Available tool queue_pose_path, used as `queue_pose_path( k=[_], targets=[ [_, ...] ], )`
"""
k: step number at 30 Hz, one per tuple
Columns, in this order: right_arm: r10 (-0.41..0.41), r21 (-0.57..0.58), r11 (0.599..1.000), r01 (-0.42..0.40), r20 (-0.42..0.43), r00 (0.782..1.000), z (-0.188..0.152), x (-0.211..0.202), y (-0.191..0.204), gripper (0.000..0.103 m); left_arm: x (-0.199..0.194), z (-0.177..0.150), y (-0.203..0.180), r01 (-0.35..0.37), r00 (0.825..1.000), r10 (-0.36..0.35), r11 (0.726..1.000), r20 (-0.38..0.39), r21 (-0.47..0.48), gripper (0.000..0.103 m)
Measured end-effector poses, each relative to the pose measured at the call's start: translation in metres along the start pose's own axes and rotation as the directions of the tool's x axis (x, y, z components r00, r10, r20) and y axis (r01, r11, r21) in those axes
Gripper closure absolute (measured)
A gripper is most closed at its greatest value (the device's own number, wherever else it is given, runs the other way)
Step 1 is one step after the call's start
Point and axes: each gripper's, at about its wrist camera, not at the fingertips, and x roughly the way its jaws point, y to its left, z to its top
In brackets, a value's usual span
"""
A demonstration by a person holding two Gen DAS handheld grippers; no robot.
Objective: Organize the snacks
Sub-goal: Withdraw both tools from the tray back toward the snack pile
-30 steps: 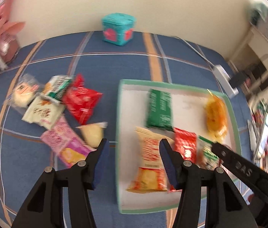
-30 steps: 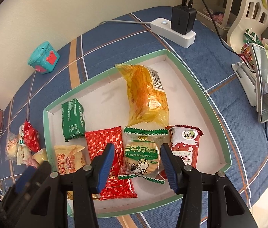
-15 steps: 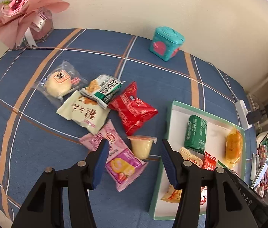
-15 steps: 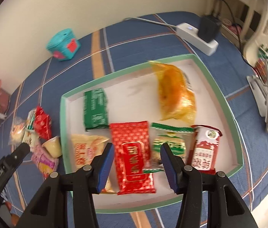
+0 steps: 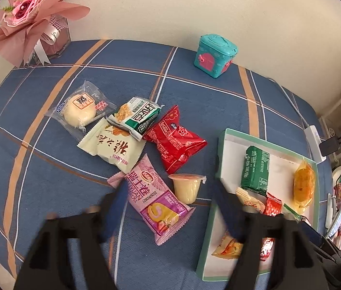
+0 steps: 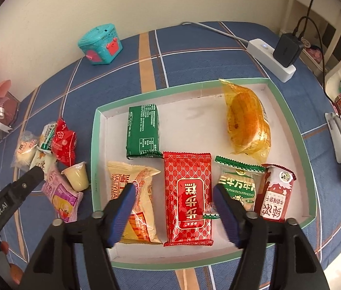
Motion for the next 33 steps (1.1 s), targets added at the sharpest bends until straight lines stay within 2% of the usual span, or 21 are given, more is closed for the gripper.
queue_pose_path(
  k=[3, 7, 10, 15, 20, 26, 33],
  targets=[
    [0.002, -0.01, 1.0, -0.002, 0.005, 1.0, 0.0, 0.0, 0.002, 0.02, 0.0, 0.0, -0.001, -0.018, 1.0, 0.018, 1.0, 0.009, 0.014, 0.02],
    [-0.006, -0.016, 1.0, 0.006, 0.021, 1.0, 0.001, -0.001, 0.003, 0.004, 0.001, 0.0, -0.002, -0.033, 0.999, 0.033, 0.999, 0.009, 0.031, 0.016],
    [-0.011, -0.018, 1.0, 0.011, 0.028, 1.0, 0.0, -0.001, 0.003, 0.0, 0.002, 0.0, -0.002, -0.032, 0.999, 0.032, 0.999, 0.01, 0.035, 0.012],
    [-0.01, -0.023, 1.0, 0.011, 0.029, 1.0, 0.0, -0.001, 0.003, 0.0, -0.001, 0.0, -0.004, -0.045, 0.999, 0.044, 0.997, 0.023, 0.056, 0.009],
    [0.011, -0.029, 1.0, -0.01, 0.035, 0.999, 0.001, -0.004, 0.004, 0.0, -0.011, 0.003, -0.007, -0.016, 0.998, 0.011, 0.997, 0.064, 0.072, 0.009],
    [0.006, -0.035, 0.999, -0.004, 0.055, 0.998, 0.002, -0.009, 0.008, 0.0, -0.022, 0.004, -0.016, -0.085, 0.99, 0.072, 0.991, 0.118, 0.105, 0.009],
    [0.021, -0.033, 0.999, -0.019, 0.067, 0.998, 0.001, -0.011, 0.014, 0.0, -0.028, 0.002, -0.012, -0.08, 0.988, 0.064, 0.991, 0.142, 0.11, 0.009]
  ],
)
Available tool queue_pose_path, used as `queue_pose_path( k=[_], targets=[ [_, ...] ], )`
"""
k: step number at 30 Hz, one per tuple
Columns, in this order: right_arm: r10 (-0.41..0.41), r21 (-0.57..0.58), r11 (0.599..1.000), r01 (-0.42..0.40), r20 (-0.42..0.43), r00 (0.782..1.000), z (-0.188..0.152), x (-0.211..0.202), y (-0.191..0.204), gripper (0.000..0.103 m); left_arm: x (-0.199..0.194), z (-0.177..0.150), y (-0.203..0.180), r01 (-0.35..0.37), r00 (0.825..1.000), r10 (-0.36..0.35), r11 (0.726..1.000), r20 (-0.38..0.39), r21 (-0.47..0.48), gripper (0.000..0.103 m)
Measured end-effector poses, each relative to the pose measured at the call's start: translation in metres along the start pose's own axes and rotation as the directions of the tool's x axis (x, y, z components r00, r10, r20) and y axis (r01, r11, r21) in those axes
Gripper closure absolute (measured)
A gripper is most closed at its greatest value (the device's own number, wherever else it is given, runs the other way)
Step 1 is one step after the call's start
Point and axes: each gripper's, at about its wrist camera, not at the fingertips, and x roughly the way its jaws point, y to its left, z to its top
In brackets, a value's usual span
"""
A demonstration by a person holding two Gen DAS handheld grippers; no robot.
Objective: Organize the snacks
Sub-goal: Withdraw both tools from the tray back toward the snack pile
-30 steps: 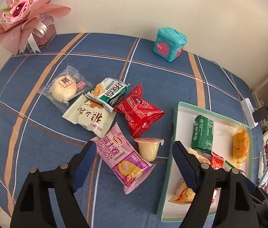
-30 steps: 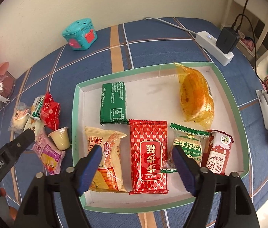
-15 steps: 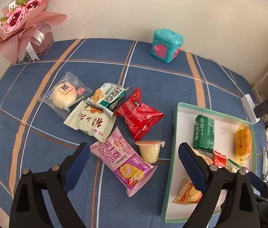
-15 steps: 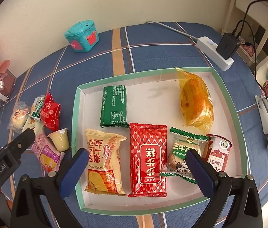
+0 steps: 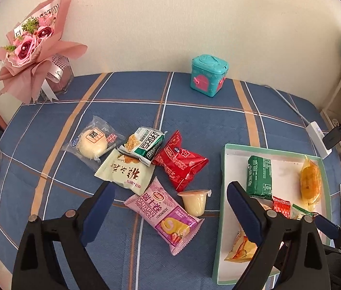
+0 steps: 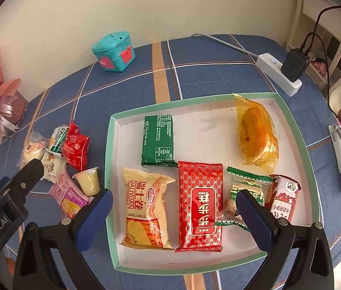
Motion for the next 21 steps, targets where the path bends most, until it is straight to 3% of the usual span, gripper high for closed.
queue_pose_path(
  k=[6, 14, 21],
  targets=[
    [0.024, 0.02, 1.0, -0.024, -0.013, 1.0, -0.001, 0.004, 0.009, 0.0, -0.002, -0.001, 0.018, 0.037, 0.999, -0.036, 0.998, 0.028, -0.042, 0.009],
    [0.05, -0.006, 0.999, -0.05, -0.026, 0.998, -0.006, 0.011, 0.039, 0.0, 0.007, -0.005, 0.061, -0.047, 0.998, 0.05, 0.996, 0.046, -0.08, 0.009],
    [0.109, -0.054, 0.992, -0.11, -0.022, 0.994, -0.011, 0.013, 0.074, 0.0, 0.013, -0.006, 0.101, -0.046, 0.999, 0.048, 0.989, 0.008, -0.141, 0.009]
  ],
)
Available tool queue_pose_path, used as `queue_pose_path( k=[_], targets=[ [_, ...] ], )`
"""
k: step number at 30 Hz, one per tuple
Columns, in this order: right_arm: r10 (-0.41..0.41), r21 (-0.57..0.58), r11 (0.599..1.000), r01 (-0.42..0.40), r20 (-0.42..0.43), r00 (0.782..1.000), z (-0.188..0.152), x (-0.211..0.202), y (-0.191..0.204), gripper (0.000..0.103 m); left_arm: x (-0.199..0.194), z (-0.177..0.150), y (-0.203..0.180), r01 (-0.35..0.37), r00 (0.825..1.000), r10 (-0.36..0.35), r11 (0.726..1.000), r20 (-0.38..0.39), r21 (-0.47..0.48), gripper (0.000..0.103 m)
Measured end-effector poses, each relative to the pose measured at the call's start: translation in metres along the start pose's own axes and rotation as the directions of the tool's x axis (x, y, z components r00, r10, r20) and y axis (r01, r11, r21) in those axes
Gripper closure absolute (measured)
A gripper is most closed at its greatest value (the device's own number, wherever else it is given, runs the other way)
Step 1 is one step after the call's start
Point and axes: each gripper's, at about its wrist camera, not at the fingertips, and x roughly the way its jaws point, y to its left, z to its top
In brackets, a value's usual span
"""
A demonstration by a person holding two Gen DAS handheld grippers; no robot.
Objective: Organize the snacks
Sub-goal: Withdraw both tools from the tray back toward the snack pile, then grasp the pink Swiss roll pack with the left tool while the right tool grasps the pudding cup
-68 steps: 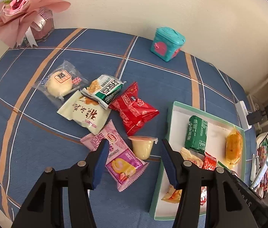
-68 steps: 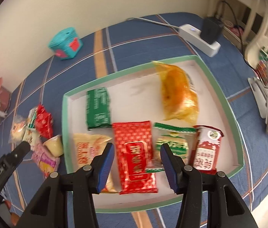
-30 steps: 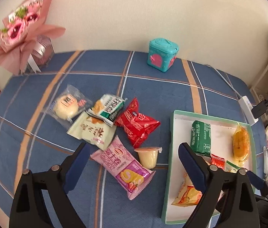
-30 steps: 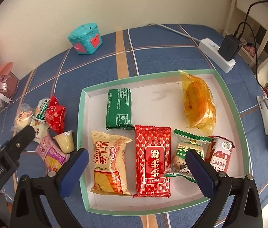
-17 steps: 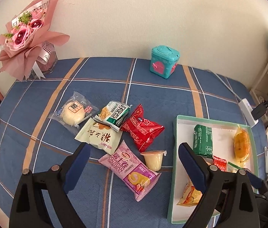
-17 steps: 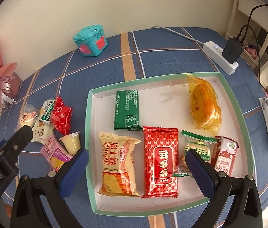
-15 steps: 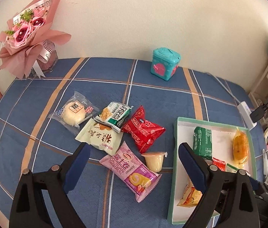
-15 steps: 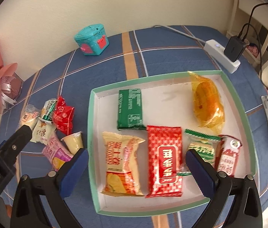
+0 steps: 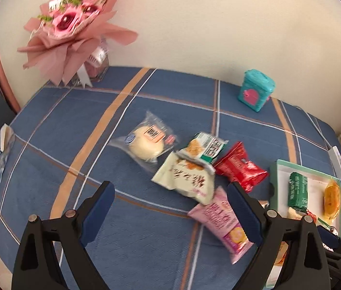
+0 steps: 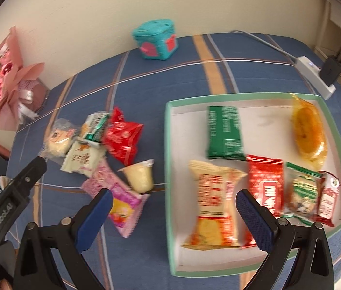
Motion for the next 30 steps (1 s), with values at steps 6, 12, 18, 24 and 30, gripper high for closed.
queue_pose_path(
  k=[6, 12, 18, 24, 30],
  targets=[
    [0.075, -0.042, 0.996, -0.075, -0.001, 0.997, -0.003, 0.007, 0.028, 0.001, 0.016, -0.003, 0.032, 0.034, 0.994, -0.048, 0.989, -0.096, -0.144, 0.009],
    [0.078, -0.084, 0.993, -0.08, -0.025, 0.997, -0.004, 0.02, 0.044, 0.014, 0.036, -0.012, 0.035, 0.064, 0.981, -0.098, 0.979, -0.17, -0.195, 0.009],
    [0.067, -0.072, 0.995, -0.07, -0.041, 0.997, 0.002, 0.032, 0.037, 0.028, 0.051, -0.015, 0.022, 0.106, 0.963, -0.158, 0.967, -0.22, -0.23, 0.009],
    [0.058, -0.054, 0.997, -0.06, -0.041, 0.997, 0.008, 0.036, 0.028, 0.034, 0.06, -0.013, 0.005, 0.131, 0.954, -0.187, 0.963, -0.234, -0.237, 0.009],
    [0.013, -0.028, 1.0, -0.014, -0.038, 0.999, 0.015, 0.034, 0.011, 0.034, 0.068, -0.013, -0.012, 0.175, 0.94, -0.235, 0.954, -0.247, -0.244, 0.009]
  ],
)
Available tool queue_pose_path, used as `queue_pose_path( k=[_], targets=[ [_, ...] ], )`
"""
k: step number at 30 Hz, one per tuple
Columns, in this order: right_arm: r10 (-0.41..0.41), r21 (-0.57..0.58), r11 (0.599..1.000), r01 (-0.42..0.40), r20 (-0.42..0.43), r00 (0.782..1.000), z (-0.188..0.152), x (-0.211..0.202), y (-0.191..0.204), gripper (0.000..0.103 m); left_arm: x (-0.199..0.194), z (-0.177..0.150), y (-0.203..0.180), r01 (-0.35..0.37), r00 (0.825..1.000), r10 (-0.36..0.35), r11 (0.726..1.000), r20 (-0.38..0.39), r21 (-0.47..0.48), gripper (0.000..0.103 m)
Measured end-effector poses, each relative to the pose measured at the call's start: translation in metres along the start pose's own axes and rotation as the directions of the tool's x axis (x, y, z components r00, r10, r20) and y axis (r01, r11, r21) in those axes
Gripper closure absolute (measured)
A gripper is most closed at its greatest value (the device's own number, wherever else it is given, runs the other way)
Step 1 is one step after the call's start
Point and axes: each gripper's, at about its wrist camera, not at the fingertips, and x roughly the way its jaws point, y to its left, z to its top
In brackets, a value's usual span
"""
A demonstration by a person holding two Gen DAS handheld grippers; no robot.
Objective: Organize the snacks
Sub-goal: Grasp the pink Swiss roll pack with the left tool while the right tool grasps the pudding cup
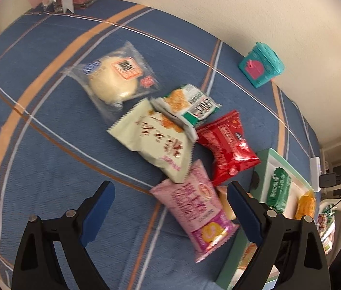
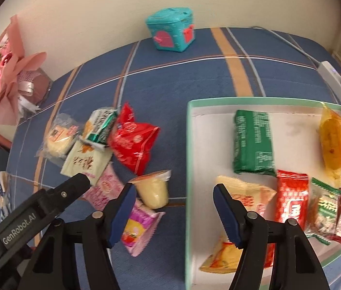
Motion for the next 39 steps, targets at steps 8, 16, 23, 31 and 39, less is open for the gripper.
queue_pose_path(
  k=[8, 16, 23, 31, 39],
  targets=[
    [-0.047, 0.054, 0.997, 0.046, 0.02, 0.999, 0.004, -0.008, -0.025, 0.034, 0.016, -0.005, -0.017, -0.031, 0.999, 0.032, 0.999, -0.034, 0.038, 0.012],
    [-0.029, 0.075, 0.997, 0.026, 0.042, 0.999, 0.006, -0.015, -0.029, 0.034, 0.027, -0.016, -0.037, -0.045, 0.996, 0.052, 0.995, -0.071, 0.09, 0.025],
    [0.003, 0.062, 0.998, -0.005, 0.046, 0.999, 0.005, -0.014, -0.022, 0.04, 0.032, -0.023, -0.037, -0.051, 0.993, 0.06, 0.995, -0.099, 0.088, 0.035],
    [0.071, 0.006, 0.997, -0.071, 0.029, 0.997, 0.003, -0.003, -0.001, 0.042, 0.016, -0.022, 0.012, -0.082, 0.991, 0.081, 0.997, -0.11, -0.002, 0.035],
    [0.099, -0.052, 0.994, -0.1, -0.008, 0.995, -0.003, 0.016, 0.025, 0.046, 0.007, -0.02, 0.033, -0.104, 0.99, 0.099, 0.994, -0.099, -0.041, 0.036]
  ],
)
